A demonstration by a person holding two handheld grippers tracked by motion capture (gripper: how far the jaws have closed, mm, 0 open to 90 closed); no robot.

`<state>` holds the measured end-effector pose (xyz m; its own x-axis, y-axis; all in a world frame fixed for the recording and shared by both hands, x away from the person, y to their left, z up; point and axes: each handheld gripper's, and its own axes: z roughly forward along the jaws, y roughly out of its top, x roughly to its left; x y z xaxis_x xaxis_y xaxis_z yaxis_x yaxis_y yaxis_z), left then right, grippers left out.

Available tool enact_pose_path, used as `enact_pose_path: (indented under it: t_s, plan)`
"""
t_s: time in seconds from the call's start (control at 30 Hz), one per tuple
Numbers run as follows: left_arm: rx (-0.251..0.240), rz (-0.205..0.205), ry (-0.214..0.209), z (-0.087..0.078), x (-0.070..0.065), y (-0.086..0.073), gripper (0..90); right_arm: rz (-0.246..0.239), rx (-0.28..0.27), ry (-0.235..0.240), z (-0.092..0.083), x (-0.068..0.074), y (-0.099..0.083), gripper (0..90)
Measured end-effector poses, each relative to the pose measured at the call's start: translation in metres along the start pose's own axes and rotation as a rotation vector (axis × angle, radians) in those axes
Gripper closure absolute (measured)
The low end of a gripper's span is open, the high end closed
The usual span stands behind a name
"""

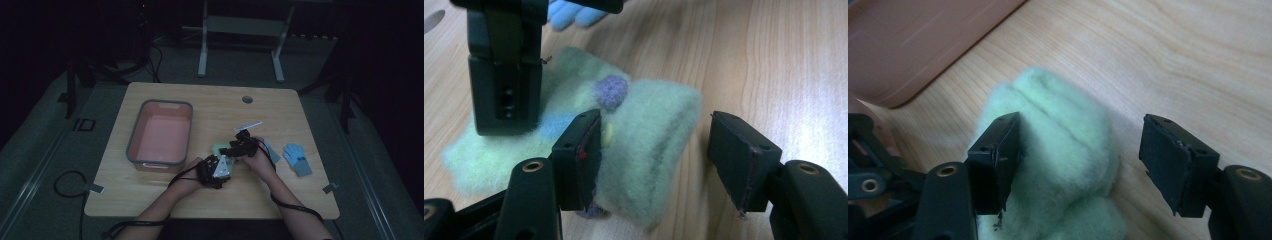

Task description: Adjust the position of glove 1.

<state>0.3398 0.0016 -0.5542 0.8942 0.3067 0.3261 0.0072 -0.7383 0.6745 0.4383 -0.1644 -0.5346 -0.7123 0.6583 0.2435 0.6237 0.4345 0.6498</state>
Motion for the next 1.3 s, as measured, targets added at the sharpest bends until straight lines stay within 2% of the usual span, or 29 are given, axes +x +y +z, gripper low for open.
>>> enact_pose_path:
  t_s: [0.1, 0.2, 0.23, 0.33, 0.43, 0.6, 0.73, 0.93, 1.1, 1.17, 1.23, 1.3]
  plan:
    - [0.014, 0.014, 0.03, 0.001, 0.0, 0.0, 49.3, 0.028, 0.034, 0.027, 0.004, -0.004, -0.003, 34.5]
    - [0.041, 0.039, 0.05, 0.001, 0.0, 0.003, 58.0, 0.076, 0.036, 0.11, 0.007, -0.009, -0.007, 47.3]
    - [0.042, 0.035, 0.048, 0.001, 0.0, 0.004, 60.9, 0.08, 0.036, 0.119, 0.007, -0.009, -0.007, 50.0]
    - [0.035, -0.001, 0.026, -0.001, 0.005, 0.006, 68.7, 0.066, 0.029, 0.126, 0.004, -0.007, -0.006, 62.5]
    - [0.039, -0.018, 0.015, -0.004, 0.008, 0.008, 71.3, 0.058, 0.019, 0.119, -0.001, -0.005, -0.004, 67.5]
    - [0.046, -0.013, 0.023, -0.013, 0.011, 0.016, 73.1, 0.049, -0.014, 0.11, -0.01, 0.0, 0.0, 69.2]
    - [0.045, -0.006, 0.029, -0.023, 0.013, 0.024, 73.2, 0.046, -0.039, 0.122, -0.02, 0.003, 0.005, 69.3]
    - [0.058, 0.009, 0.03, -0.038, 0.018, 0.037, 73.2, 0.012, -0.058, 0.118, -0.033, 0.011, 0.015, 69.4]
    - [0.053, 0.014, 0.037, -0.052, 0.023, 0.043, 73.2, 0.002, -0.077, 0.132, -0.043, 0.016, 0.024, 69.6]
    - [0.053, 0.014, 0.037, -0.052, 0.023, 0.043, 73.2, -0.006, -0.084, 0.128, -0.045, 0.018, 0.026, 69.6]
    - [0.064, 0.03, 0.049, -0.063, 0.029, 0.049, 73.2, -0.015, -0.098, 0.13, -0.049, 0.022, 0.034, 69.7]
    - [0.064, 0.026, 0.053, -0.068, 0.032, 0.05, 73.2, -0.026, -0.103, 0.13, -0.052, 0.026, 0.039, 69.7]
